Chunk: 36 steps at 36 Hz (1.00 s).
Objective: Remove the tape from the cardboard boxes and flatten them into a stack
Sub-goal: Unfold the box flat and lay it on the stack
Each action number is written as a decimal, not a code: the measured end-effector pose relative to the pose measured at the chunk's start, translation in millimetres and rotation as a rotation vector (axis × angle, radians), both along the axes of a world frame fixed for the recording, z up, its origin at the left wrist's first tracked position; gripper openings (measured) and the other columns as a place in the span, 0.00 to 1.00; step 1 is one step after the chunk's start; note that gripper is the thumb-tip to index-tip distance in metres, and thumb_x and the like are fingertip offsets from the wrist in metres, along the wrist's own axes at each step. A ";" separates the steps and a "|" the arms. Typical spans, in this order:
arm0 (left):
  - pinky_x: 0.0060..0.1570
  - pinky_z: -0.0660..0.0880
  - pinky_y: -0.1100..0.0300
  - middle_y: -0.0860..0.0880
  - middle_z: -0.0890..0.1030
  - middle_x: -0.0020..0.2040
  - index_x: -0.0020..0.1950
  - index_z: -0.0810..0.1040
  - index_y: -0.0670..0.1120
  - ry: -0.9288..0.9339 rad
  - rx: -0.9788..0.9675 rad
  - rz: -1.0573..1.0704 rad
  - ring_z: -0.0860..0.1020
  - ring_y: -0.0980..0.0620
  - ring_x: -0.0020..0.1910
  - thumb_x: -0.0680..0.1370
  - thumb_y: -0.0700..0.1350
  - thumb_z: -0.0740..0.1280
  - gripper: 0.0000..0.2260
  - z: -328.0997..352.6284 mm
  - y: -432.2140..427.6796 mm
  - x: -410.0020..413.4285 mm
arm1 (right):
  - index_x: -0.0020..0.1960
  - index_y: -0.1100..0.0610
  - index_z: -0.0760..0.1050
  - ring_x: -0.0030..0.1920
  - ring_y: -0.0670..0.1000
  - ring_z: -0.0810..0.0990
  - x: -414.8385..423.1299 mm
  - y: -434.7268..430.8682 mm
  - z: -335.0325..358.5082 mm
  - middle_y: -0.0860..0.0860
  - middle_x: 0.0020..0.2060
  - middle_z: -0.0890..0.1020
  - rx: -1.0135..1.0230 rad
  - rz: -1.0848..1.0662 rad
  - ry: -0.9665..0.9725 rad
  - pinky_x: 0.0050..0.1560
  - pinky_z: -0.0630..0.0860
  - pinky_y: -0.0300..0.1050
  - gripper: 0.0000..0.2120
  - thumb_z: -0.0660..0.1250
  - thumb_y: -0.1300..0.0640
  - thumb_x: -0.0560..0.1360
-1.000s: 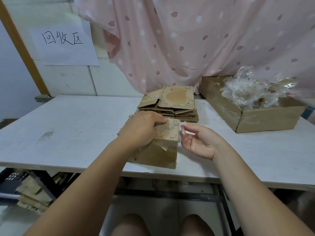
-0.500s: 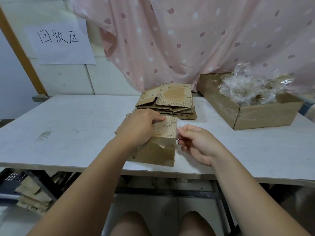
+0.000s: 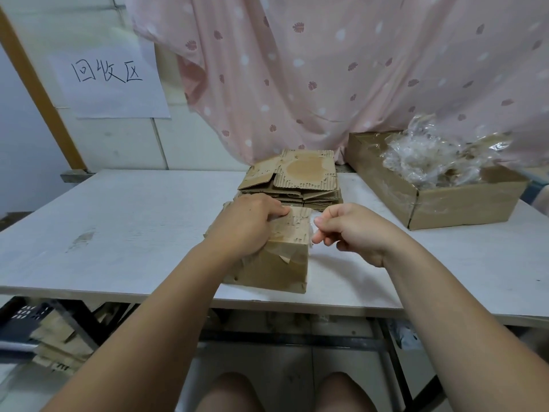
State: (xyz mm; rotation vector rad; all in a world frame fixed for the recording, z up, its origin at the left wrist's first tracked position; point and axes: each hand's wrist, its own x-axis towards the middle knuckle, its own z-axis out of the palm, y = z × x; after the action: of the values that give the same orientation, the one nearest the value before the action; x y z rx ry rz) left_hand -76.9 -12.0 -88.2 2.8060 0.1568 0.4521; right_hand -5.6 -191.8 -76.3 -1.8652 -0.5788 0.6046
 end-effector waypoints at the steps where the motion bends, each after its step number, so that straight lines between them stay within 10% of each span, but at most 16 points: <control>1: 0.66 0.66 0.55 0.53 0.74 0.67 0.65 0.76 0.54 0.001 -0.004 0.001 0.69 0.52 0.67 0.75 0.33 0.58 0.24 0.2 0.2 0.1 | 0.39 0.55 0.71 0.37 0.45 0.72 0.2 -0.2 -1.0 0.48 0.36 0.79 -0.037 -0.014 -0.051 0.39 0.67 0.40 0.10 0.62 0.57 0.79; 36: 0.65 0.67 0.51 0.53 0.75 0.66 0.65 0.76 0.54 -0.001 -0.016 0.020 0.69 0.51 0.66 0.75 0.34 0.57 0.24 0.6 -1.4 -1.0 | 0.40 0.55 0.70 0.39 0.52 0.73 -22.0 13.6 -43.3 0.48 0.29 0.72 0.421 -0.225 0.010 0.45 0.70 0.47 0.14 0.55 0.50 0.82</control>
State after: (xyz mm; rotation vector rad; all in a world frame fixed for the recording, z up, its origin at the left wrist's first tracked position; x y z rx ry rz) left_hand -78.0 -13.4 -87.6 2.7903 0.1882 0.4555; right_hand -27.6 -178.2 -119.5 -1.5011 -0.4420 0.3132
